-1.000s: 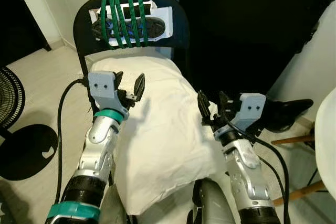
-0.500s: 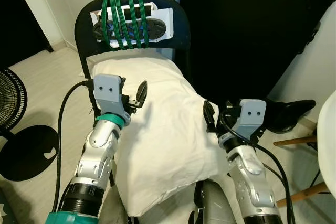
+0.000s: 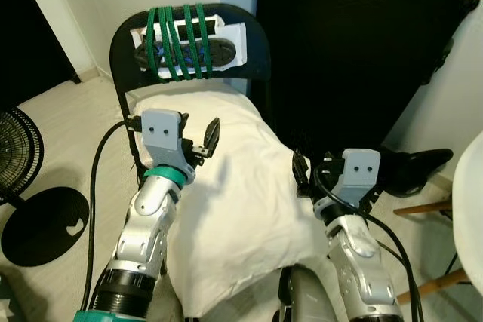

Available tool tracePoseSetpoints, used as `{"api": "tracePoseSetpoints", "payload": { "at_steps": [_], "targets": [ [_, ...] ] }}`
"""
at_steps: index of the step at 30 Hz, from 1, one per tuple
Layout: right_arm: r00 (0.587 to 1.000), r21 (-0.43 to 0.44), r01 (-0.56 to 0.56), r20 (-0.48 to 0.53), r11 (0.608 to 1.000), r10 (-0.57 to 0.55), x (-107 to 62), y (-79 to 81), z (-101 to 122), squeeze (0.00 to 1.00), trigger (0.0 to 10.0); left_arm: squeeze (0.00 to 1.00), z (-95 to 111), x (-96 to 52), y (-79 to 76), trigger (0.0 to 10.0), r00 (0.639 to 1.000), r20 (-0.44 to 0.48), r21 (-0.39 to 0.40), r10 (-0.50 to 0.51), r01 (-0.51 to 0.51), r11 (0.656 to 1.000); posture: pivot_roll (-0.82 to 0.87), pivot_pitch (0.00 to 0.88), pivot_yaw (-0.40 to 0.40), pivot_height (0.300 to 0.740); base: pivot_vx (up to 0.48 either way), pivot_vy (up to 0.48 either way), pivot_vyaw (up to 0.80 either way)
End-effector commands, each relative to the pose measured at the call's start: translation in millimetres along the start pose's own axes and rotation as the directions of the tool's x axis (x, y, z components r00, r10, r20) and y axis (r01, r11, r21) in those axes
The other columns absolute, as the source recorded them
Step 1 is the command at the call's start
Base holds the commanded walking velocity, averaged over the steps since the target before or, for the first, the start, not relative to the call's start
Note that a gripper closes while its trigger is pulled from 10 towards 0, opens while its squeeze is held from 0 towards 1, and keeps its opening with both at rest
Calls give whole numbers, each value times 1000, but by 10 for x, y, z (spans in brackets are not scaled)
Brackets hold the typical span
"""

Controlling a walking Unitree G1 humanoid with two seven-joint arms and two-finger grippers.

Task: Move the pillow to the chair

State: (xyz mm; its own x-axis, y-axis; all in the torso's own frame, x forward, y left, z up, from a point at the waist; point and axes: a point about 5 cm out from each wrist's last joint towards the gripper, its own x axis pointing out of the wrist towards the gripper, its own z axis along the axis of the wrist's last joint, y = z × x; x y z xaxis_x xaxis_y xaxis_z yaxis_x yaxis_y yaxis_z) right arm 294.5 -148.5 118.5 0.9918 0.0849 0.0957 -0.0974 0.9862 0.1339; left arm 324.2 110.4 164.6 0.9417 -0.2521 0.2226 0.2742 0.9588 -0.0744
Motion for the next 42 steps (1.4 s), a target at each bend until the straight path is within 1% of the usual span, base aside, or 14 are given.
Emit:
{"api": "tracePoseSetpoints", "payload": {
  "at_steps": [1,10,14,15,17,21,23,27,30,33,35,37,41,42],
  "targets": [
    [1000,4,2,-9,1000,-2,-20,3,-4,0,10000,0,-32,-31,19,10000,1000,-18,7,10,-10,1000,0,0,92,676,0,0,0],
    [1000,-4,1,-11,1000,-1,-13,-8,0,0,10000,0,-57,-35,32,10000,999,-33,25,19,-18,1000,-2,0,88,701,0,0,0],
    [1000,-11,-5,-17,1000,5,-11,-13,-11,0,10000,0,-135,-52,120,10000,995,-75,78,72,-66,995,-4,0,85,711,0,0,0],
    [1000,-19,-8,-23,1000,8,-20,-28,-22,0,10000,0,-175,-74,190,10000,991,-92,105,97,-87,991,-4,0,85,716,0,0,0],
    [1000,-19,-8,-23,1000,8,-20,-28,-22,0,10000,0,-175,-74,190,10000,991,-92,105,97,-87,991,-4,0,85,716,0,0,0],
    [997,-80,-40,-73,996,34,-104,-143,-108,0,10000,0,-198,-154,507,10000,975,-100,177,197,-178,968,-4,0,82,736,0,0,0],
    [996,-86,-40,-80,995,34,-118,-168,-118,0,10000,0,-194,-163,554,10000,972,-99,186,213,-192,964,-4,0,82,740,0,0,0],
    [995,-87,-4,-101,996,-4,-147,-332,-123,0,10000,0,-183,-218,764,10000,957,-103,201,271,-247,948,-1,0,78,740,0,0,0],
    [995,-75,16,-100,997,-23,-141,-373,-115,0,10000,0,-191,-242,807,10000,954,-107,210,278,-252,945,-1,0,78,740,0,0,0],
    [996,-27,21,-85,999,-23,-134,-373,-101,0,10000,0,-226,-278,838,10000,952,-126,213,279,-249,945,-1,0,78,740,0,0,0],
    [994,-15,24,-107,1000,-26,-127,-360,-129,0,10000,0,-254,-290,835,10000,951,-139,210,276,-245,947,-1,0,78,740,0,0,0],
    [989,-13,21,-144,1000,-23,-130,-330,-194,0,10000,0,-285,-290,796,10000,952,-149,203,267,-235,951,3,0,76,740,0,0,0],
    [987,-14,18,-160,1000,-20,-133,-318,-223,0,10000,0,-297,-286,773,10000,953,-151,202,262,-230,952,3,0,76,740,0,0,0],
    [978,-37,17,-208,999,-24,-150,-298,-313,0,10000,0,-380,-279,687,10000,948,-187,165,257,-228,960,8,0,71,740,0,0,0]
  ]
}}
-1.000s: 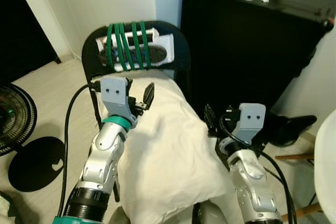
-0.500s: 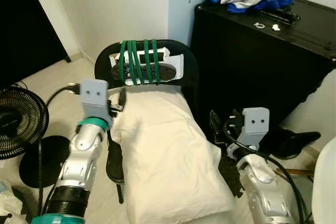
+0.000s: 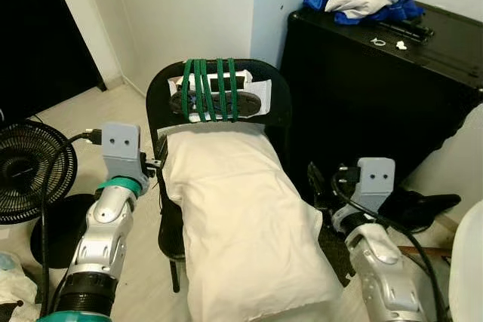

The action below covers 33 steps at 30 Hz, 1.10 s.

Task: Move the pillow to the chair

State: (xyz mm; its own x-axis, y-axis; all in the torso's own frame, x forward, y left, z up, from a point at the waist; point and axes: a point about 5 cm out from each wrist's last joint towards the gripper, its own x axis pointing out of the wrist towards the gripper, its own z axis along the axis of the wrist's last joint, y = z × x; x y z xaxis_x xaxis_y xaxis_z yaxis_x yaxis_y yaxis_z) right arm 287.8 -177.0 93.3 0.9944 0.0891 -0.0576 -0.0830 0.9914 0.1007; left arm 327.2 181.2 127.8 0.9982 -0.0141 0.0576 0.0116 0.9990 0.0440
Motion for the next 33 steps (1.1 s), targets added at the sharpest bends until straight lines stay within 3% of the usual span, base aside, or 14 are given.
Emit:
{"api": "tracePoseSetpoints", "payload": {
  "at_steps": [1,3,10,15,16,19,20,26,33],
  "targets": [
    [996,-19,7,-89,1000,-9,-24,27,-175,0,10000,0,-158,-41,-104,10000,997,-73,-33,-13,10,999,8,0,71,740,0,0,0],
    [989,-60,25,-142,998,-34,-17,35,-275,0,10000,0,-233,-45,-237,10000,992,-122,-45,-32,27,999,13,0,69,740,0,0,0],
    [990,-104,25,-135,994,-39,5,82,-300,0,10000,0,-203,-57,-283,10000,994,-104,-96,-40,30,995,25,0,67,740,0,0,0],
    [992,-86,77,-97,993,-85,34,6,-232,0,10000,0,-157,-86,-352,10000,991,-93,-121,-101,90,989,46,0,43,740,0,0,0],
    [994,-31,67,-87,997,-70,52,23,-212,0,10000,0,-151,-83,-346,10000,990,-86,-130,-111,99,987,43,0,58,740,0,0,0],
    [997,-86,7,-82,996,-14,71,89,-227,0,10000,0,-236,-89,-252,10000,994,-105,-60,-31,25,998,24,0,62,740,0,0,0],
    [996,-79,-21,-88,997,14,69,104,-229,0,10000,0,-265,-90,-250,10000,994,-113,-64,-13,6,998,25,0,19,740,0,0,0],
    [992,-99,-80,-110,992,70,51,96,-220,0,10000,0,-309,-123,-268,10000,992,-120,-59,31,-39,997,26,0,-58,740,0,0,0],
    [988,-105,-109,-122,988,96,69,161,-245,0,10000,0,-370,-236,-300,10000,991,-128,-58,31,-39,998,32,0,-86,740,0,0,0]
  ]
}}
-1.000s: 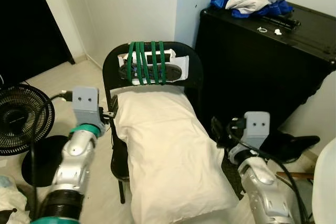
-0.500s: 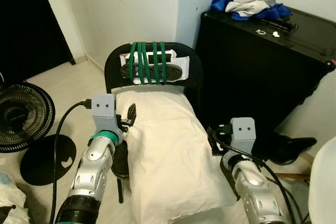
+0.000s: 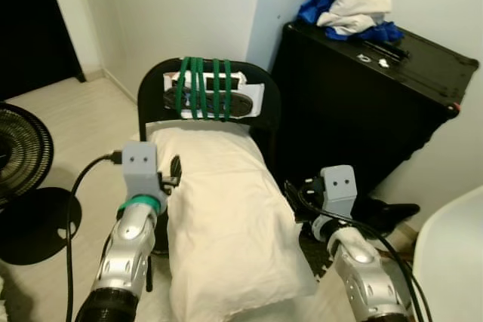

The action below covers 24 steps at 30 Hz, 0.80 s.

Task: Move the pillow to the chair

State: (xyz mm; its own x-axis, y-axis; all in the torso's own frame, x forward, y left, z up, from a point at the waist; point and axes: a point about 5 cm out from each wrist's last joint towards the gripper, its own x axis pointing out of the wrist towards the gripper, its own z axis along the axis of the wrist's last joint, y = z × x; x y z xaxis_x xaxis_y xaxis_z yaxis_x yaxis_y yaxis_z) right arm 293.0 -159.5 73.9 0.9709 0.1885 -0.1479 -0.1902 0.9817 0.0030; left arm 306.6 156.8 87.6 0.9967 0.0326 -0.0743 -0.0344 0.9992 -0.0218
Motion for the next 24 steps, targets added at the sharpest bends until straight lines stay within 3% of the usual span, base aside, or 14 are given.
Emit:
{"api": "tracePoseSetpoints", "payload": {
  "at_steps": [1,7,12,17,19,24],
  "targets": [
    [1000,-2,-11,-21,1000,11,-1,32,-40,0,10000,0,-1,-27,-38,10000,1000,5,7,-13,13,1000,32,0,-82,740,0,0,0],
    [1000,16,7,-2,1000,-7,4,10,-35,0,10000,0,-18,-36,-41,10000,1000,7,12,-13,13,1000,47,0,-65,740,0,0,0],
    [999,81,30,31,996,-33,33,-7,25,0,10000,0,50,-7,14,10000,999,35,9,-30,30,1000,49,0,-53,740,0,0,0],
    [999,48,-1,41,999,-1,38,9,39,0,10000,0,69,15,77,10000,999,47,34,-23,21,999,42,0,-40,740,0,0,0],
    [999,75,37,34,997,-40,19,-93,9,0,10000,0,67,28,156,10000,999,38,79,13,-16,997,87,0,-63,740,0,0,0],
    [996,103,83,12,991,-85,20,-181,-58,0,10000,0,47,28,208,10000,998,27,86,52,-55,995,109,0,-59,740,0,0,0]
  ]
}}
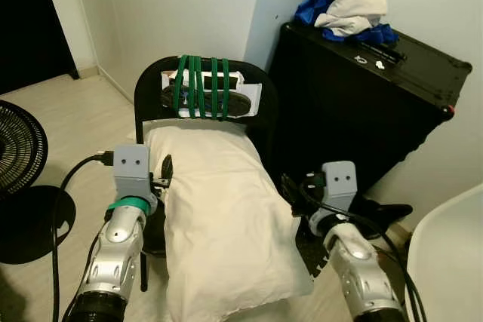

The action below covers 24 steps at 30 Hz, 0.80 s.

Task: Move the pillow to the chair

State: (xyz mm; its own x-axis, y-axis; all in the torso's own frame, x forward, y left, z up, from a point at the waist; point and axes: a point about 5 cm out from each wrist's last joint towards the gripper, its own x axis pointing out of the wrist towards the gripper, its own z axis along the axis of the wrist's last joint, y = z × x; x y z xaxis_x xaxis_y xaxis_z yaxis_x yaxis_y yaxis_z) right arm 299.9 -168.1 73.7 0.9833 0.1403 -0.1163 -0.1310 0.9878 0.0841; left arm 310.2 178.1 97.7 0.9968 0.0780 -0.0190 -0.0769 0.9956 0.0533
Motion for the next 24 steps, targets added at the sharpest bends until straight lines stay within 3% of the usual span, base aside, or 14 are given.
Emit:
{"api": "tracePoseSetpoints", "payload": {
  "at_steps": [1,3,4,7,8,12,14,19,24],
  "targets": [
    [996,15,80,-33,997,-79,-1,-145,-92,0,10000,0,-81,-7,-5,10000,999,-36,14,14,-14,1000,102,0,-49,740,0,0,0],
    [996,15,80,-33,997,-79,-1,-145,-92,0,10000,0,-81,-7,-5,10000,999,-36,14,14,-14,1000,102,0,-49,740,0,0,0],
    [991,7,130,-35,991,-130,72,-244,-61,0,10000,0,-86,50,-65,10000,999,-42,9,-19,19,1000,94,0,-41,740,0,0,0],
    [989,1,146,-10,989,-146,108,-313,19,0,10000,0,-56,113,-83,10000,999,-40,-12,-19,18,1000,79,0,-31,740,0,0,0],
    [985,13,169,19,985,-170,100,-406,89,0,10000,0,-38,147,-86,10000,999,-33,-5,-17,16,1000,62,0,-20,740,0,0,0],
    [981,8,189,47,982,-190,87,-504,170,0,10000,0,-105,131,-42,10000,998,-56,17,-24,25,1000,26,0,-8,740,0,0,0],
    [980,6,194,52,981,-194,81,-529,187,0,10000,0,-131,123,-30,10000,997,-67,47,-24,27,999,26,0,-8,740,0,0,0],
    [987,-65,162,27,985,-160,45,-501,93,0,10000,0,-146,109,-5,10000,998,-65,21,15,-13,1000,47,0,-30,740,0,0,0],
    [987,-73,160,21,984,-159,42,-478,37,0,10000,0,-174,83,-19,10000,998,-68,22,17,-16,1000,52,0,-28,740,0,0,0]
  ]
}}
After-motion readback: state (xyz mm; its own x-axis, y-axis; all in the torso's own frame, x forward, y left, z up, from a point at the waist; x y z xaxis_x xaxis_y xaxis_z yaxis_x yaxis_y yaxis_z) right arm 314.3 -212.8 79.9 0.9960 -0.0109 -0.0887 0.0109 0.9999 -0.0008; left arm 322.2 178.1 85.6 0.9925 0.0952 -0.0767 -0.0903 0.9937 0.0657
